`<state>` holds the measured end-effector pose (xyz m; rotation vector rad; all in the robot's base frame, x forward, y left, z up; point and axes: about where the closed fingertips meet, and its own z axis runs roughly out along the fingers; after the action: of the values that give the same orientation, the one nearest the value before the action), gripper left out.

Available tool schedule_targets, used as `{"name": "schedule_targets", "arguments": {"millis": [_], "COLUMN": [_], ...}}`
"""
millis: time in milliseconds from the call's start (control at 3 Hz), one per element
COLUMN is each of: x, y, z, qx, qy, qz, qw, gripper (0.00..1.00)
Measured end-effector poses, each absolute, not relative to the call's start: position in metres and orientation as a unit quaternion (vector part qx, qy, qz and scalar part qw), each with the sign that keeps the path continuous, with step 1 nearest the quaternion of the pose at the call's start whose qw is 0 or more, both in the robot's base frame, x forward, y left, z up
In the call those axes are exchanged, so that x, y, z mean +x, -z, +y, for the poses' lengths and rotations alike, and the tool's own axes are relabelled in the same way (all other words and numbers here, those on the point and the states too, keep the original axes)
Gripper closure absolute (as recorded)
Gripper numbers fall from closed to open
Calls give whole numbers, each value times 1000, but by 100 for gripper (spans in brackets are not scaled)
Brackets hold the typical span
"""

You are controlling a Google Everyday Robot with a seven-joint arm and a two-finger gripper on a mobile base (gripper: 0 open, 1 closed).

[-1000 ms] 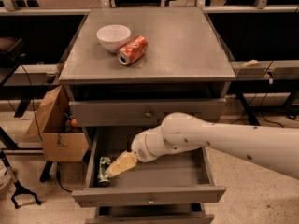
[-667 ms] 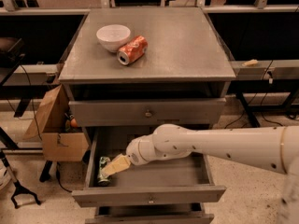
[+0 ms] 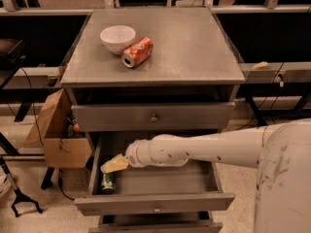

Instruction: Pick green can from middle drawer and place on counter

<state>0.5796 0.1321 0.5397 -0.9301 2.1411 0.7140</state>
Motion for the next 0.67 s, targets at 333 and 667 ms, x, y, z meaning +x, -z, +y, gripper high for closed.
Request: {"name": "schedule_targets", "arguments": {"millis": [333,667], "x": [580,586], "y": [-540,-532], "z": [132,146], "qx": [-358,-379], "qy": [-275,-308], "qz": [824,796], "qw": [343,359], "gripper": [0,0]}}
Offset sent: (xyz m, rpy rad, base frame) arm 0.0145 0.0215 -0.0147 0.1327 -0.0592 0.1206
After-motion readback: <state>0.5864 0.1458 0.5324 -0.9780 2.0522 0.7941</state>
